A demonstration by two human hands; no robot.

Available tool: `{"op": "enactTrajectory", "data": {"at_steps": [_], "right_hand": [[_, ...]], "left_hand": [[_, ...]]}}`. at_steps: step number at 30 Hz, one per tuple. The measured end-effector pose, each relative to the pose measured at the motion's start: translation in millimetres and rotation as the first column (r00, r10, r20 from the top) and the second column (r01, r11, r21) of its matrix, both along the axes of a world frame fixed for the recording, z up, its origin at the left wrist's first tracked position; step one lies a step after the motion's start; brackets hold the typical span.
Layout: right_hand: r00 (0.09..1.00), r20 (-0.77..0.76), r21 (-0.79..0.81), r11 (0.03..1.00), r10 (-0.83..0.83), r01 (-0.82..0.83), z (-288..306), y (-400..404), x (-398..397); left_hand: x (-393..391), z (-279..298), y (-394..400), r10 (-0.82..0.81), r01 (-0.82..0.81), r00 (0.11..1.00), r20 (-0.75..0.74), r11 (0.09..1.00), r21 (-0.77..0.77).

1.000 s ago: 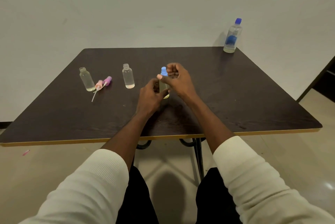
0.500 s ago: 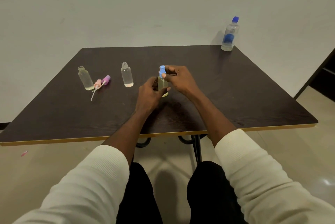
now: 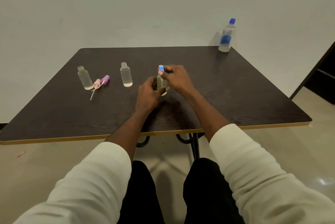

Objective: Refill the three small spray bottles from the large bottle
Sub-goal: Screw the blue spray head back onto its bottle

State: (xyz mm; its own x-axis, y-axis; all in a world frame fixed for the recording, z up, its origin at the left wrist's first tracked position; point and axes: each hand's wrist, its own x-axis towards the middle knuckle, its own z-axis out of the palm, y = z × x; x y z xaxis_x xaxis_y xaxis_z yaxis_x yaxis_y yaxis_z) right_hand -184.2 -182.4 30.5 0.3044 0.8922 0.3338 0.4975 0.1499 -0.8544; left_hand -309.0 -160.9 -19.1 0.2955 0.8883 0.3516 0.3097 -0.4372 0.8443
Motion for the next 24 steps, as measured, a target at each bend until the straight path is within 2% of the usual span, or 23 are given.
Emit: {"op": "enactTrajectory", "data": {"at_steps": [2,6,12,17,22,24], "right_hand": [[1.0,0.011,0.011,1.0,-0.027,0.027,-0.1,-2.5,-1.8],[0.994,-0.079,0.041,0.996,-0.07,0.073,-1.3,-7.5,-4.5],[0.984,-0.089,0.059,0.985,-0.154,0.16,-6.3,-8.0,-13.1],[0.984,-0.136,0.031,0.993,-0.111,0.116,-5.2,-13.4,-12.1],[0.972,-0.213,-0.107,0.991,-0.097,0.075,-22.8,-18.6,3.5],[0.978,-0.19,-0.17,0.984,-0.09,0.058,-30.4,-20.7,5.1]], "left_hand": [[0.1,1.0,0.0,0.004,-0.004,1.0,-0.008,1.0,0.006],[0.9,1.7,-0.7,0.016,-0.015,1.0,-0.02,0.999,0.028],[1.6,1.2,-1.4,0.019,-0.019,0.999,-0.034,1.0,0.002],[-2.7,4.5,-6.2,0.027,-0.028,1.0,-0.007,0.999,-0.021],[-6.4,5.0,-3.9,0.126,-0.089,0.967,0.224,0.982,-0.166],[-5.0,4.6,-3.1,0.182,-0.144,0.955,0.233,0.975,-0.171]]}}
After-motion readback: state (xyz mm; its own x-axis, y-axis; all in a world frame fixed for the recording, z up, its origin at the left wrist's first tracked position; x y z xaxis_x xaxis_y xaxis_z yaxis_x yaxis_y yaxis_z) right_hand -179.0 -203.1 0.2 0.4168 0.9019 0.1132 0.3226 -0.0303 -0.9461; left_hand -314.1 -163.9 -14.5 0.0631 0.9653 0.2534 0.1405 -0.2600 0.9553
